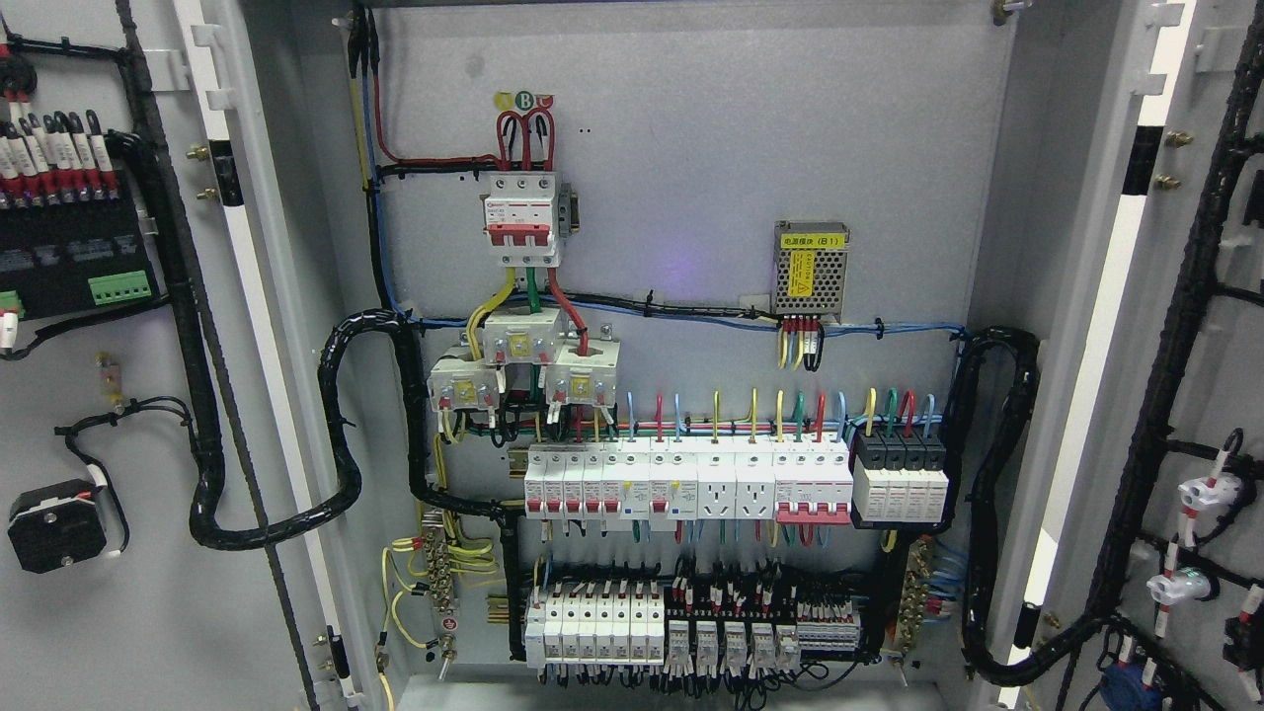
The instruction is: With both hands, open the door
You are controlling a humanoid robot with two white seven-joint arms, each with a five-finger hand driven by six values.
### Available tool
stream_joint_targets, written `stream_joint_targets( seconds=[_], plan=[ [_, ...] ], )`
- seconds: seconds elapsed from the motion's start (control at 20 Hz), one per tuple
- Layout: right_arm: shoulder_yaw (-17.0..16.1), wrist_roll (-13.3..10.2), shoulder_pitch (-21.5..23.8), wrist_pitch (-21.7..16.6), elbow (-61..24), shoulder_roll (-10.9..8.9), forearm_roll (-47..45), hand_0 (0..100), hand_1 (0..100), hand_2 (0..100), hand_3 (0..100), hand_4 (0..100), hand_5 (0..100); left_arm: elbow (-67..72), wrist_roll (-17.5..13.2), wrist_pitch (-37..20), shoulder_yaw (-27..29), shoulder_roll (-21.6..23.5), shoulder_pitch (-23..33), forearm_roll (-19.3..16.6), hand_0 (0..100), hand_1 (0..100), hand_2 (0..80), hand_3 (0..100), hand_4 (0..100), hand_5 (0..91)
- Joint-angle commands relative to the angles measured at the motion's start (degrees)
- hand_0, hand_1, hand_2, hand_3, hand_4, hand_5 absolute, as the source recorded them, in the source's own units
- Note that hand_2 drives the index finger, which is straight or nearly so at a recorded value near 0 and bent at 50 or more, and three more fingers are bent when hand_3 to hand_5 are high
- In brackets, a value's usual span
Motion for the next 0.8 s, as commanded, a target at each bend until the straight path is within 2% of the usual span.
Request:
stream_joint_targets(
  seconds=[0.0,0.1,0.25,0.35,0.6,0.75],
  plan=[
    [1.16,0.18,-0.26,-8.12,24.3,0.66,0.01,38,0,0,0,0,0,22.88,-0.46,1.94,-2.66,-1.71,0.19,-0.5,0,0,0.0,0,0,0.0],
    [1.16,0.18,-1.66,-7.69,29.22,1.27,0.19,38,0,0,0,0,0,27.89,-0.9,1.94,-2.75,-1.71,-0.08,-0.59,0,0,0.0,0,0,0.0],
    [1.25,0.18,-4.91,-7.42,37.3,1.89,0.36,38,0,0,0,0,0,37.11,-1.08,2.03,-2.4,-2.32,-4.02,-0.68,0,0,0.0,0,0,0.0],
    [1.25,0.18,-8.16,-5.24,43.19,2.94,0.28,38,0,0,0,0,0,45.1,-1.17,2.03,-2.22,-3.55,-7.09,-0.76,0,0,0.0,0,0,0.0],
    [0.19,0.0,-20.19,6.27,62.43,6.72,0.62,38,0,0,0,0,0,59.53,-1.52,3.42,-2.22,-5.13,-15.79,-0.76,0,0,0.0,0,0,0.0],
    [0.19,-0.17,-28.1,14.35,71.67,8.3,2.2,38,0,0,0,0,0,66.83,-1.52,9.73,-2.22,-6.01,-21.68,-0.76,0,0,0.0,0,0,0.0]
  ],
)
